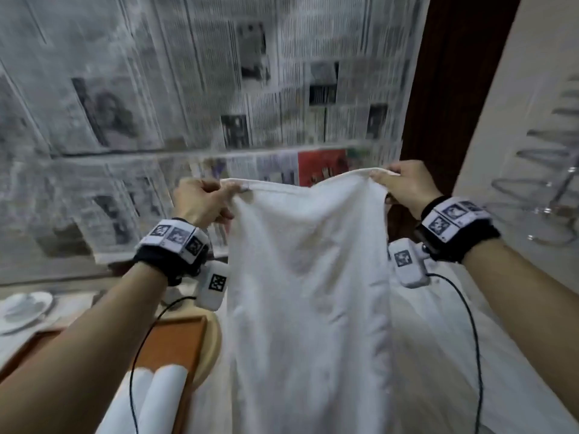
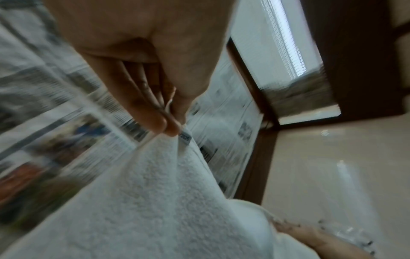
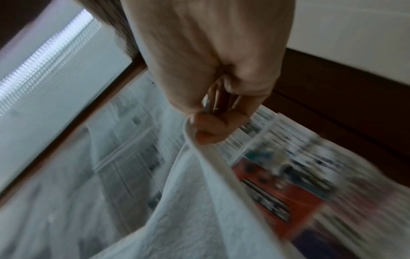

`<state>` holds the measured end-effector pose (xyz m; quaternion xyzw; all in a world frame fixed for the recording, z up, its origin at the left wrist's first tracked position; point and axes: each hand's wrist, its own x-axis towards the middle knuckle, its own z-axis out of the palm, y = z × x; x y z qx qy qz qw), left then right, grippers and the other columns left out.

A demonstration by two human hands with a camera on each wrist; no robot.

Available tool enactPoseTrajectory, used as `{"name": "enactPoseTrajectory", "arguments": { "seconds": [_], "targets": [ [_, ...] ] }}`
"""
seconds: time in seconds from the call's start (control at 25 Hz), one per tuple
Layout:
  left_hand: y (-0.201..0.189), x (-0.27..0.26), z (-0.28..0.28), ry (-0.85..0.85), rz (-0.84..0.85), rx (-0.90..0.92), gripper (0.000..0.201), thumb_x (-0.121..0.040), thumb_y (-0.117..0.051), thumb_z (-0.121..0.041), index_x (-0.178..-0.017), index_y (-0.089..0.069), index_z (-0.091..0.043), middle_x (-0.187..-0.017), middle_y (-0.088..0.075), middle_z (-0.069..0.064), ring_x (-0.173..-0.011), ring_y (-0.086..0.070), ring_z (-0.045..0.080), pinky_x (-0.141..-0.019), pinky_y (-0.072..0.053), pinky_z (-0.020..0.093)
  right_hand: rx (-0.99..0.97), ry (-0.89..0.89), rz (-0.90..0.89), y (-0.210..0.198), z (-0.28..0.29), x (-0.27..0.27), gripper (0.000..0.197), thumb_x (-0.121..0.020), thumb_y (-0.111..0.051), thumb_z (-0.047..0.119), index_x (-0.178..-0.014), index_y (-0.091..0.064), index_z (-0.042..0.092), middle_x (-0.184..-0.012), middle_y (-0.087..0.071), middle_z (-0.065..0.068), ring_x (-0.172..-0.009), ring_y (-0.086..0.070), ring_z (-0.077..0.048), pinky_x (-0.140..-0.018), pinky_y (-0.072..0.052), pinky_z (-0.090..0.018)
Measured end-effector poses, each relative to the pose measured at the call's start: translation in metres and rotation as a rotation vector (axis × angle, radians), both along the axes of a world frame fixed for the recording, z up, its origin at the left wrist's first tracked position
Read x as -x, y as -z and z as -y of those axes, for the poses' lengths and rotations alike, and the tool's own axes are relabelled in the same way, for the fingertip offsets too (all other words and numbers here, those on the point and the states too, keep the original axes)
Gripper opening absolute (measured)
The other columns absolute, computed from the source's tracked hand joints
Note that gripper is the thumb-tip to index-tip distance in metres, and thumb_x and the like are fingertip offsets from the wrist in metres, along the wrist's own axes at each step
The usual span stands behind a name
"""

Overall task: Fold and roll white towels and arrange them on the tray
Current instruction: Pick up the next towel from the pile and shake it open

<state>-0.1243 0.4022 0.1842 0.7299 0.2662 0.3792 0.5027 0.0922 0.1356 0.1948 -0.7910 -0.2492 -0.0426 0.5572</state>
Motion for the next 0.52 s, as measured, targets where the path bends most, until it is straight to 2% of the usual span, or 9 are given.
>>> {"name": "enactPoseTrajectory", "arguments": {
  "seconds": [0.08,0.16,0.24,0.32,0.36,0.4,0.44,0.48,0.52],
  "targets": [
    [0.075,-0.02,-0.006,-0.045,-0.146,0.032,0.025,-0.083,-0.076,-0.03,-0.081,-0.076,-0.005,-0.057,-0.066,0.012,-0.05,-0.068,0.026,-0.05,-0.055,0.031,0.198,0.009,-0.048,0.072,-0.011,-0.019,0.023,-0.089,-0.066,0.025,-0.07,-0.067,0.011,-0.064,-0.061,-0.005,-0.056,-0.059,-0.019,-0.047,-0.049,-0.024],
    [0.135,-0.03,-0.011,-0.086,-0.261,0.043,0.023,-0.085,-0.073,-0.031,-0.074,-0.075,-0.011,-0.059,-0.069,0.011,-0.053,-0.07,0.025,-0.055,-0.058,0.035,0.351,0.022,-0.078,0.13,-0.017,-0.031,0.024,-0.09,-0.064,0.027,-0.077,-0.068,0.007,-0.07,-0.061,-0.007,-0.063,-0.057,-0.017,-0.053,-0.043,-0.023],
    [0.182,-0.041,-0.02,-0.113,-0.303,0.074,0.027,-0.086,-0.071,-0.031,-0.063,-0.071,-0.017,-0.062,-0.071,0.01,-0.056,-0.071,0.025,-0.06,-0.061,0.041,0.351,0.042,-0.14,0.174,-0.023,-0.043,0.021,-0.09,-0.064,0.025,-0.083,-0.07,0.006,-0.071,-0.062,-0.008,-0.061,-0.059,-0.016,-0.056,-0.044,-0.024],
    [0.221,-0.048,-0.023,-0.147,-0.326,0.095,0.025,-0.088,-0.068,-0.03,-0.066,-0.073,-0.02,-0.071,-0.073,0.012,-0.066,-0.072,0.027,-0.069,-0.061,0.045,0.273,0.053,-0.245,0.214,-0.03,-0.045,0.017,-0.091,-0.062,0.017,-0.097,-0.069,0.003,-0.072,-0.061,-0.007,-0.056,-0.061,-0.015,-0.055,-0.051,-0.023],
    [0.244,-0.048,-0.018,-0.161,-0.381,0.076,0.015,-0.089,-0.067,-0.029,-0.079,-0.076,-0.022,-0.083,-0.074,0.015,-0.079,-0.073,0.029,-0.078,-0.059,0.045,0.301,0.063,-0.265,0.239,-0.033,-0.042,0.023,-0.091,-0.061,0.016,-0.108,-0.066,0.002,-0.082,-0.063,-0.009,-0.065,-0.064,-0.02,-0.063,-0.054,-0.028],
    [0.265,-0.046,-0.007,-0.176,-0.479,0.018,0.017,-0.089,-0.067,-0.028,-0.1,-0.075,-0.019,-0.1,-0.072,0.018,-0.095,-0.069,0.031,-0.088,-0.054,0.043,0.407,0.075,-0.245,0.266,-0.035,-0.035,0.034,-0.09,-0.062,0.017,-0.119,-0.06,0.002,-0.099,-0.063,-0.016,-0.084,-0.064,-0.03,-0.076,-0.052,-0.035],
    [0.294,-0.04,0.009,-0.167,-0.609,-0.053,0.033,-0.09,-0.066,-0.028,-0.119,-0.067,-0.011,-0.117,-0.067,0.019,-0.109,-0.063,0.033,-0.097,-0.048,0.041,0.556,0.054,-0.224,0.299,-0.034,-0.02,0.046,-0.088,-0.065,0.02,-0.128,-0.054,0.001,-0.12,-0.056,-0.022,-0.106,-0.058,-0.035,-0.091,-0.044,-0.04],
    [0.322,-0.031,0.031,-0.109,-0.695,-0.093,0.043,-0.091,-0.064,-0.027,-0.127,-0.06,-0.006,-0.126,-0.062,0.019,-0.118,-0.058,0.034,-0.101,-0.042,0.038,0.688,-0.002,-0.221,0.33,-0.03,0.002,0.054,-0.088,-0.066,0.022,-0.134,-0.048,0.001,-0.138,-0.045,-0.024,-0.126,-0.045,-0.036,-0.102,-0.035,-0.04],
    [0.346,-0.019,0.056,-0.022,-0.751,-0.099,0.045,-0.091,-0.063,-0.027,-0.129,-0.058,-0.004,-0.132,-0.058,0.018,-0.122,-0.054,0.034,-0.103,-0.037,0.035,0.778,-0.096,-0.243,0.359,-0.023,0.029,0.056,-0.089,-0.065,0.023,-0.137,-0.045,0.002,-0.149,-0.032,-0.021,-0.137,-0.032,-0.034,-0.11,-0.027,-0.038]
  ]
}}
